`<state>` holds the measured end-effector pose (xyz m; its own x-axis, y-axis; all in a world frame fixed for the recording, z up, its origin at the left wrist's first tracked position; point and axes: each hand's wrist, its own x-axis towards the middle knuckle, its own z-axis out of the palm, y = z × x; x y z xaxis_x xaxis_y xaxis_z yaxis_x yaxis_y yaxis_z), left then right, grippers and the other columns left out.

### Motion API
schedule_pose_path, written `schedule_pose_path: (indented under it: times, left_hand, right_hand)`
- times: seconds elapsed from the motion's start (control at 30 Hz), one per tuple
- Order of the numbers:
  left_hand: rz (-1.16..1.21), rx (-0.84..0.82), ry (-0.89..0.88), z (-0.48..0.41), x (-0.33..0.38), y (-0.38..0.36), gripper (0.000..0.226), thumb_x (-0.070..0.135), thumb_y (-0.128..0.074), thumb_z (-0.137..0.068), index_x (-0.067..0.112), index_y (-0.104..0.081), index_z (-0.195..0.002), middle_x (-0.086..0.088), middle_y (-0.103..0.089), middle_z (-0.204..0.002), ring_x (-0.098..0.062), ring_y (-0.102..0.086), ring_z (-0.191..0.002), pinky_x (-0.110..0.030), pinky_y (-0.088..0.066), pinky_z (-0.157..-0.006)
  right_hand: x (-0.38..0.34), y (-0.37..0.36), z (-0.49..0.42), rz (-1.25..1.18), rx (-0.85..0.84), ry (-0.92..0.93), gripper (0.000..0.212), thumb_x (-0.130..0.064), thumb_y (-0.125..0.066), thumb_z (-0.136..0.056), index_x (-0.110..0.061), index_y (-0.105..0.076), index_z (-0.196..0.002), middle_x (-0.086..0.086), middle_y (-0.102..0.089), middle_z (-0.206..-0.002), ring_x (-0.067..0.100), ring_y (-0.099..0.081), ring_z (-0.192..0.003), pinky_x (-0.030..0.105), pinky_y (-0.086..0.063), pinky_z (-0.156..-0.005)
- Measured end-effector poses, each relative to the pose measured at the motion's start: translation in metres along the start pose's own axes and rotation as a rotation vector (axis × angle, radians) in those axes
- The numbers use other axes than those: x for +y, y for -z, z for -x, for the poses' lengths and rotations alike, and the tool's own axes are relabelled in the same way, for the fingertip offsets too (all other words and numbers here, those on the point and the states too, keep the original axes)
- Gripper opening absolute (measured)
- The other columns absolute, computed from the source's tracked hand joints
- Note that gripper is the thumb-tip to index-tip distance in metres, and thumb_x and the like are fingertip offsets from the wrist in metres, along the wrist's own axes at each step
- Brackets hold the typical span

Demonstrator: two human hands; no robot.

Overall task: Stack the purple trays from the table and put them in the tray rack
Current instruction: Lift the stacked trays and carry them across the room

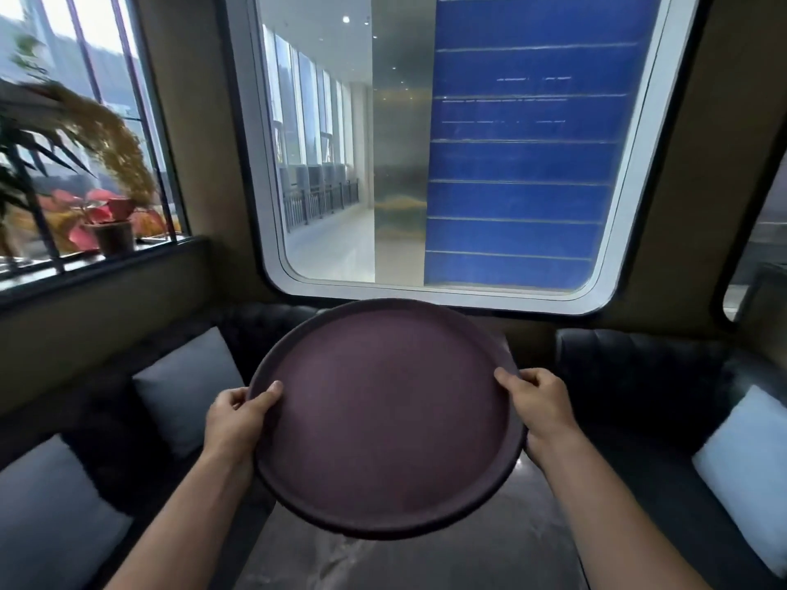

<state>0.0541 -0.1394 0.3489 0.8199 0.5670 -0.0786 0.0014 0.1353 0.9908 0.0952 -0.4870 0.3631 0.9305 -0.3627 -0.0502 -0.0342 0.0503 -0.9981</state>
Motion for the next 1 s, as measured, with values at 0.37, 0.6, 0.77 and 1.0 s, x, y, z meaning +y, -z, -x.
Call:
schedule_pose_path:
  times: [0.37,0.6,0.77,1.0]
  left_hand:
    - [-0.004,0.221,0.06,0.039,-0.007,0.15,0.04,0.02,-0.072,-0.09,0.01,-0.048,-0.121,-0.019,-0.064,-0.114,-0.037,-0.067,-0.096,-0.048,-0.058,-0.073]
    - [0.065,0.452,-0.006,0.092,-0.001,0.291,0.024,0.009,-0.069,-0.09,0.0,-0.061,-0.11,-0.024,-0.071,-0.101,-0.032,-0.069,-0.078,-0.036,-0.055,-0.06]
    - [0.062,0.64,-0.103,0.165,0.013,0.403,0.018,0.0,-0.066,-0.089,0.002,-0.066,-0.108,-0.015,-0.071,-0.089,-0.029,-0.066,-0.075,-0.036,-0.053,-0.066]
    - [0.114,0.895,-0.195,0.293,0.021,0.559,0.034,-0.001,-0.066,-0.089,-0.005,-0.061,-0.123,-0.025,-0.069,-0.109,-0.036,-0.065,-0.092,-0.046,-0.057,-0.083]
  right_hand:
    - [0.024,-0.114,0.061,0.075,-0.288,0.004,0.012,-0.019,-0.069,-0.096,-0.011,-0.061,-0.092,0.008,-0.068,-0.094,0.022,-0.066,-0.08,0.03,-0.052,-0.059]
    - [0.036,-0.22,0.156,0.161,-0.51,0.0,0.021,-0.023,-0.067,-0.096,-0.006,-0.06,-0.107,0.013,-0.069,-0.104,0.031,-0.068,-0.094,0.048,-0.06,-0.088]
    - [0.045,-0.287,0.268,0.218,-0.685,0.035,0.032,-0.027,-0.071,-0.093,-0.004,-0.07,-0.116,0.013,-0.074,-0.107,0.033,-0.07,-0.099,0.05,-0.058,-0.096]
    - [0.059,-0.359,0.451,0.257,-0.939,0.181,0.021,-0.018,-0.071,-0.092,-0.007,-0.078,-0.108,0.001,-0.075,-0.087,0.023,-0.069,-0.085,0.036,-0.057,-0.075]
